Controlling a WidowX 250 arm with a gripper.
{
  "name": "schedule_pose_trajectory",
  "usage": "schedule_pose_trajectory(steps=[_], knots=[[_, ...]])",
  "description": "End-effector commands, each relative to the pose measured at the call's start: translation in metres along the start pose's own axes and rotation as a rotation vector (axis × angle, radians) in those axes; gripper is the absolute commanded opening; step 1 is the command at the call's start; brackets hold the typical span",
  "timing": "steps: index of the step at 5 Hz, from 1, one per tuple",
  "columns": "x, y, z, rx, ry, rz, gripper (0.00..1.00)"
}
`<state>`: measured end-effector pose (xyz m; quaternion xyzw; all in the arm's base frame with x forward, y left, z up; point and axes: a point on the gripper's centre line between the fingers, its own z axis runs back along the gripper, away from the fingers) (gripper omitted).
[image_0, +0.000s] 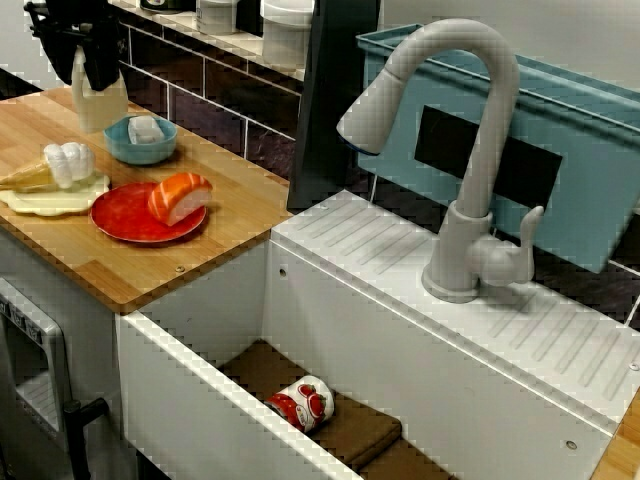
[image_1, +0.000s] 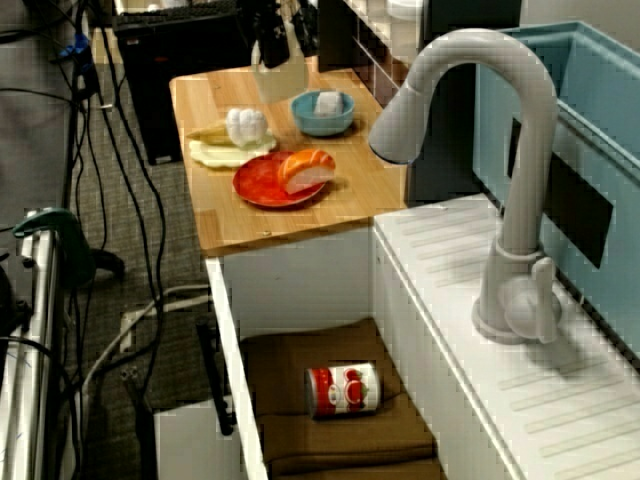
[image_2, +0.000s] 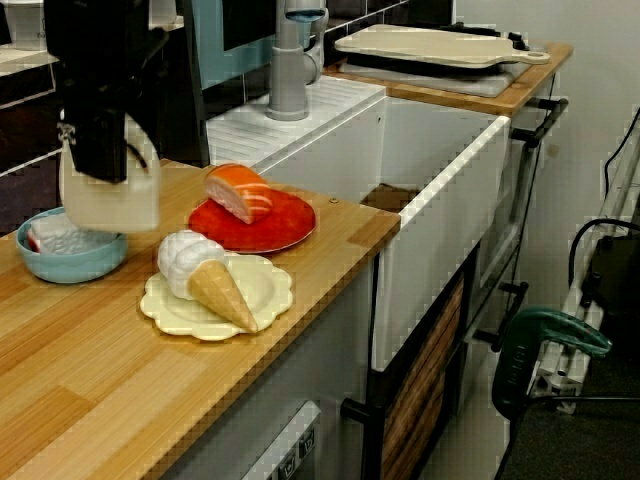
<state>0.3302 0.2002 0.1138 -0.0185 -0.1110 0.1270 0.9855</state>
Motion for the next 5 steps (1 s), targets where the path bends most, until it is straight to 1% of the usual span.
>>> schedule_pose_trajectory(steps=[1,2,3,4,5], knots=[[0.018,0.028,0.022,0.021,-0.065,0.009,0.0],[0.021,0.034,0.021,0.028,-0.06,0.016,0.0],[0.023,0.039,0.021,0.022,-0.063,0.014,0.0],[0.022,0.042,0.016,0.04,-0.072,-0.001,0.0],[0.02,0.044,0.005,0.073,-0.069,-0.039,0.0]])
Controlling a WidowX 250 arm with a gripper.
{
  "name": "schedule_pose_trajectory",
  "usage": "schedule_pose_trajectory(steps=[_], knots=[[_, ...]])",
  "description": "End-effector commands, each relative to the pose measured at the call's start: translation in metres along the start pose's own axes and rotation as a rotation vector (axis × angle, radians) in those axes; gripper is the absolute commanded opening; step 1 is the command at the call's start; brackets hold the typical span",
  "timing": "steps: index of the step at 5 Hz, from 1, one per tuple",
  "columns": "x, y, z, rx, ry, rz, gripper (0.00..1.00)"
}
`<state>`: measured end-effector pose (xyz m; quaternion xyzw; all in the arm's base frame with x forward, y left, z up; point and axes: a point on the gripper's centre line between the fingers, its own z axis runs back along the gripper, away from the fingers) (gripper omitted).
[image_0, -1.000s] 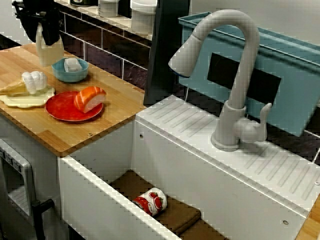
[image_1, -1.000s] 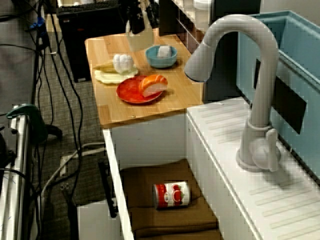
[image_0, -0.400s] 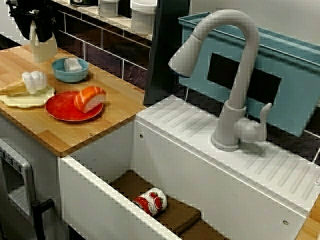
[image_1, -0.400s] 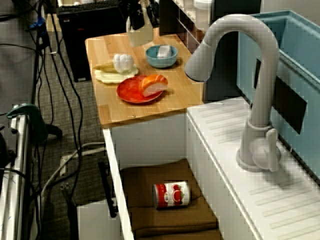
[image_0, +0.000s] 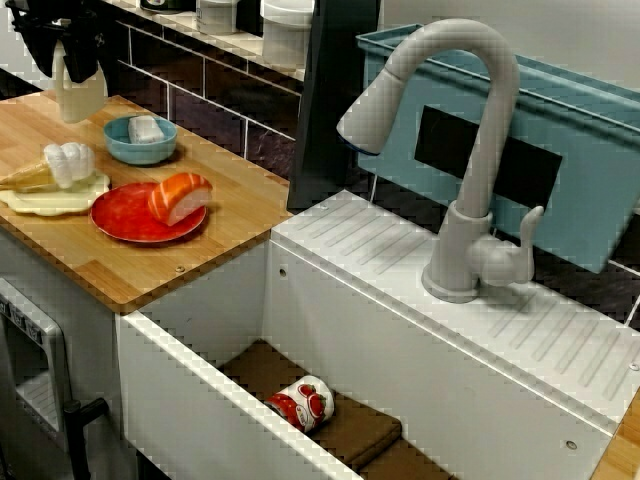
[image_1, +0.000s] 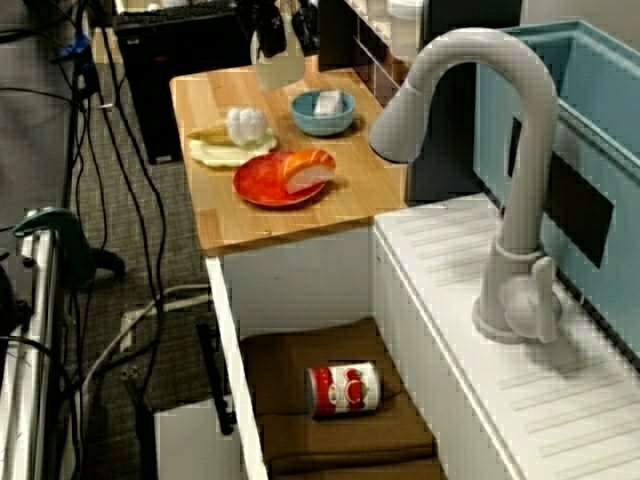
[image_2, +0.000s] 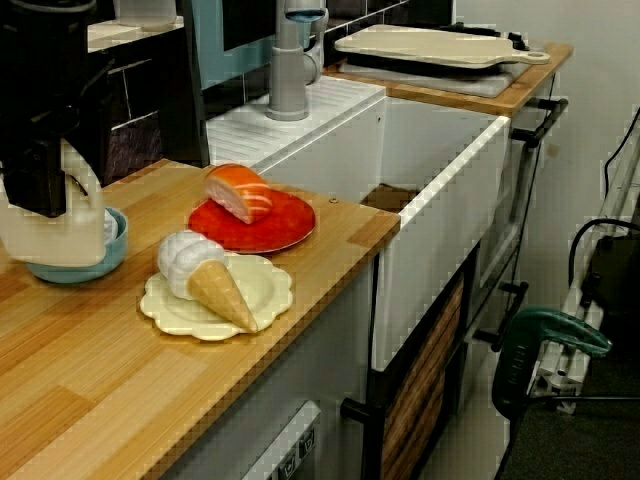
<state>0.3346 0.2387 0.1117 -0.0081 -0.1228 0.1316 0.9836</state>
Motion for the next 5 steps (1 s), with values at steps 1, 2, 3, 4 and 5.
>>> schedule_pose_trajectory(steps=[1,2,3,4,5], knots=[[0.0014,0.0074,-0.0008,0.056,-0.031,-0.054,0.0],[-0.0006,0.0052,-0.0014,0.054,-0.025,-0.051,0.0],[0.0007,0.0043,-0.0042,0.051,-0.012,-0.045,0.0],[0.0018,0.0035,-0.0075,0.055,-0.004,-0.04,0.0],[0.0025,0.0039,-0.0096,0.061,0.006,-0.031,0.0]])
